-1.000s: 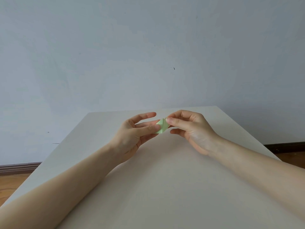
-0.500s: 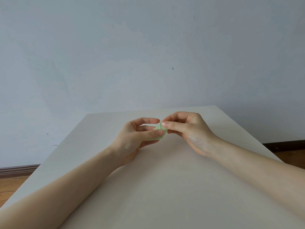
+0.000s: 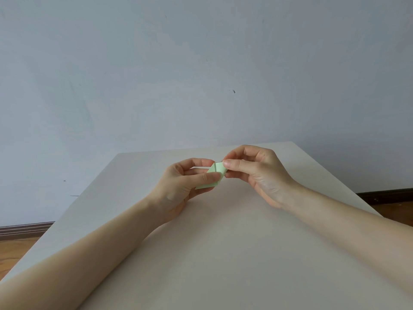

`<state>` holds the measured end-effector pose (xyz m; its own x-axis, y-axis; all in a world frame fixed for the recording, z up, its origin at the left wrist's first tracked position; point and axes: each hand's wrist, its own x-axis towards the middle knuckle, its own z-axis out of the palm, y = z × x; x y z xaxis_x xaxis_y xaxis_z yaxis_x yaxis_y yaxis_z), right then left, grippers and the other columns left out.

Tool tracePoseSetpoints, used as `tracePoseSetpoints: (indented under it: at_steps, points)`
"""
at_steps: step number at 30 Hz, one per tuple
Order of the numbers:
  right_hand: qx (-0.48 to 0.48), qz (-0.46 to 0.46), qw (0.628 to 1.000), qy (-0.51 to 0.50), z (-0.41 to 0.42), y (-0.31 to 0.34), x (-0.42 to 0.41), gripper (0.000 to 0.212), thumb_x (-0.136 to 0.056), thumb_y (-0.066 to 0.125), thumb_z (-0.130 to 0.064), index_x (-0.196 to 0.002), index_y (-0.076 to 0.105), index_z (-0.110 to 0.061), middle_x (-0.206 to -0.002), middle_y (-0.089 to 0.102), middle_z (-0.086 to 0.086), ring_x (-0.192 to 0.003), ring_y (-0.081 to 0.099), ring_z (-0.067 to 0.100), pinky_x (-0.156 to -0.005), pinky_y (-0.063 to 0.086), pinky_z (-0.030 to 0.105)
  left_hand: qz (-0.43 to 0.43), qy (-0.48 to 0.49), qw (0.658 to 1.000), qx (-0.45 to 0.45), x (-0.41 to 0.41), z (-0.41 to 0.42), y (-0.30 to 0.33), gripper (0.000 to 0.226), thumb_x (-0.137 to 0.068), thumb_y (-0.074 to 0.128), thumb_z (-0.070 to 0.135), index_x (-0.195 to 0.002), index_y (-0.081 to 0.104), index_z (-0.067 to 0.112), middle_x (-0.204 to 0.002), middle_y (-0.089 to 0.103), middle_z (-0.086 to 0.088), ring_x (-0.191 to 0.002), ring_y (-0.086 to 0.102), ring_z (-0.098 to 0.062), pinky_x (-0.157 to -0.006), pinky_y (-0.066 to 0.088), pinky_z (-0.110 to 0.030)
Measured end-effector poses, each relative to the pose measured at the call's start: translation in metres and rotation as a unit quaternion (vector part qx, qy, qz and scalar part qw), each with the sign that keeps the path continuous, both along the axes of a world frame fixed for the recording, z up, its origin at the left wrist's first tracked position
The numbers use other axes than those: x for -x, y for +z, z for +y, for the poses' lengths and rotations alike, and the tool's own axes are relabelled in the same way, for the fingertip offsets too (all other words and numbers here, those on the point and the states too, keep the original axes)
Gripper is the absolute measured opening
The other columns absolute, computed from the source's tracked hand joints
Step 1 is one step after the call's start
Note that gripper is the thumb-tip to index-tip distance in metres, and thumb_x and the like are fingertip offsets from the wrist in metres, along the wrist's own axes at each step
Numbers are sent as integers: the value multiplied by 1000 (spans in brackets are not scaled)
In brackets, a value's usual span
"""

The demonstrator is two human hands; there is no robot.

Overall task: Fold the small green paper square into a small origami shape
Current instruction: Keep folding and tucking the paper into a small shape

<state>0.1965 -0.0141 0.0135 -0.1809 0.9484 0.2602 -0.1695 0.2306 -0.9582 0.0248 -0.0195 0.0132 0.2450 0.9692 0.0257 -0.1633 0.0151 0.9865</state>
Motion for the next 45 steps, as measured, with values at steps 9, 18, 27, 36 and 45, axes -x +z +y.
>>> tracePoseSetpoints:
  at_steps: [9, 18, 27, 36, 45]
  points:
    - [-33, -61, 997, -41, -1, -1, 1, 5, -81, 65, 0, -76, 65, 1, -72, 67, 5, -68, 64, 12, -66, 53, 23, 15, 9, 1000, -19, -1, -1, -1, 23, -64, 72, 1, -83, 69, 13, -69, 67, 1, -65, 67, -10, -62, 54, -20]
    - [-96, -93, 989, -56, -3, -1, 2, 5, -82, 64, 2, -77, 63, 2, -65, 66, 0, -59, 63, 12, -60, 52, 22, 11, 12, 1000, -17, 0, 1, -3, 13, -62, 71, 15, -73, 68, 10, -76, 72, -2, -70, 68, -9, -62, 55, -21]
    - [-109, -97, 988, -59, -1, -2, 3, 5, -83, 63, 1, -80, 63, 4, -68, 66, 6, -59, 63, 14, -61, 53, 25, 6, 18, 1000, -8, -1, 1, -4, 14, -60, 71, 16, -71, 67, 8, -74, 71, -1, -68, 67, -9, -61, 56, -22]
    - [-114, -108, 985, -72, -1, -4, 4, 6, -83, 64, -1, -79, 63, 2, -69, 66, 8, -59, 64, 18, -60, 54, 27, 13, 19, 1000, -6, 0, 3, -4, 6, -73, 69, 10, -73, 65, 5, -72, 70, -1, -67, 67, -8, -62, 55, -22]
    - [-123, -120, 982, -77, -2, -4, 5, 7, -83, 64, -1, -77, 63, -1, -68, 66, 7, -57, 64, 16, -60, 53, 25, 21, 23, 999, -11, -1, 1, -3, 9, -78, 67, 7, -69, 64, 5, -76, 68, -5, -66, 65, -11, -63, 56, -24]
